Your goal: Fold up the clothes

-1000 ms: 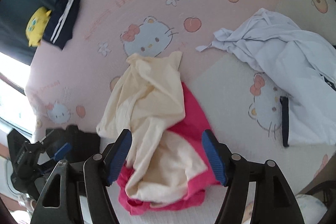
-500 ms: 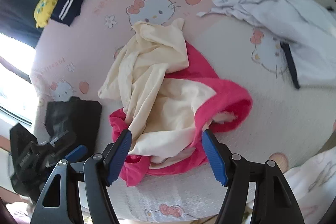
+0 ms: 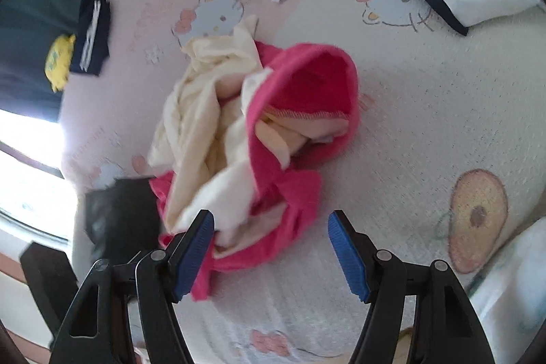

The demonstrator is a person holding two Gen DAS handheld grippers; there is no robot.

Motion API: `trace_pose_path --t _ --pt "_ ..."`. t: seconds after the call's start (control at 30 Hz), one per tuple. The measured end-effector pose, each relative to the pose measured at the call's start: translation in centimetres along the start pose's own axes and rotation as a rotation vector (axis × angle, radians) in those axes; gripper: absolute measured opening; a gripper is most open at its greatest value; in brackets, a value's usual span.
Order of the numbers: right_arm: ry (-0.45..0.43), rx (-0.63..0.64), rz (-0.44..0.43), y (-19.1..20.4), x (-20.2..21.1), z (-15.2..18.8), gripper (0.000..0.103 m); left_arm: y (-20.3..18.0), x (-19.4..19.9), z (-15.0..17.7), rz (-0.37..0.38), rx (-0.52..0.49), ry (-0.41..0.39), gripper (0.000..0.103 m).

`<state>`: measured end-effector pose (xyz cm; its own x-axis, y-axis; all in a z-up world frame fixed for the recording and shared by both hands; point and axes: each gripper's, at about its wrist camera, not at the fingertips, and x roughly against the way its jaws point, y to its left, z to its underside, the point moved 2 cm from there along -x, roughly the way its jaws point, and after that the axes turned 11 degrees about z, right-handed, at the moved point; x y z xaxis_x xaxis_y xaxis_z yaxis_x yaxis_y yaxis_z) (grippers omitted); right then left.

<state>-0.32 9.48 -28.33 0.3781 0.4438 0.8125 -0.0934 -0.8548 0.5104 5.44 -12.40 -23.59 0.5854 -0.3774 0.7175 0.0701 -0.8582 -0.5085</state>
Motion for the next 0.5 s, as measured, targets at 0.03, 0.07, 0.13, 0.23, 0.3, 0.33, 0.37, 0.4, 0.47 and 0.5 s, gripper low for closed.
trace_pose_path --t 0.03,0.07,0.13,0.23,0.3,0.33,0.37,0.4,0.47,0.5 --pt "-0.003 0.000 0.002 0.0 -0.1 -0.1 0.069 -0.1 -0.3 0.1 -0.008 -0.015 0.007 0.071" --pt "-0.010 -0.003 0.002 0.0 -0.3 -0.2 0.069 -0.2 -0.6 0.2 -0.021 -0.033 0.011 0.071" --pt "-0.022 -0.010 0.002 0.0 -0.5 -0.4 0.069 -0.4 -1.1 0.3 -0.046 -0.071 0.020 0.071" --pt "0.011 0.028 0.046 0.6 -1.8 -0.2 0.069 -0.4 -2.0 0.5 -0.091 -0.132 0.023 0.070" --pt "0.049 0.041 0.072 0.8 -3.0 0.2 0.069 -0.5 -2.4 0.6 -0.123 -0.172 0.018 0.062" --pt "0.056 0.050 0.079 0.9 -3.3 0.5 0.069 -0.5 -2.5 0.6 -0.133 -0.186 0.014 0.054" --pt "0.048 0.064 0.085 1.2 -3.4 0.6 0.069 -0.5 -2.5 0.6 -0.143 -0.200 0.009 0.038" --pt "0.036 0.079 0.093 1.4 -3.3 0.6 0.069 -0.4 -2.4 0.5 -0.144 -0.201 0.003 0.029" --pt "0.043 0.107 0.086 1.5 -3.4 0.0 0.069 0.0 -2.1 0.1 -0.130 -0.178 -0.011 0.021" --pt "0.049 0.121 0.082 1.5 -3.5 -0.4 0.069 0.1 -1.9 0.0 -0.124 -0.167 -0.018 0.020"
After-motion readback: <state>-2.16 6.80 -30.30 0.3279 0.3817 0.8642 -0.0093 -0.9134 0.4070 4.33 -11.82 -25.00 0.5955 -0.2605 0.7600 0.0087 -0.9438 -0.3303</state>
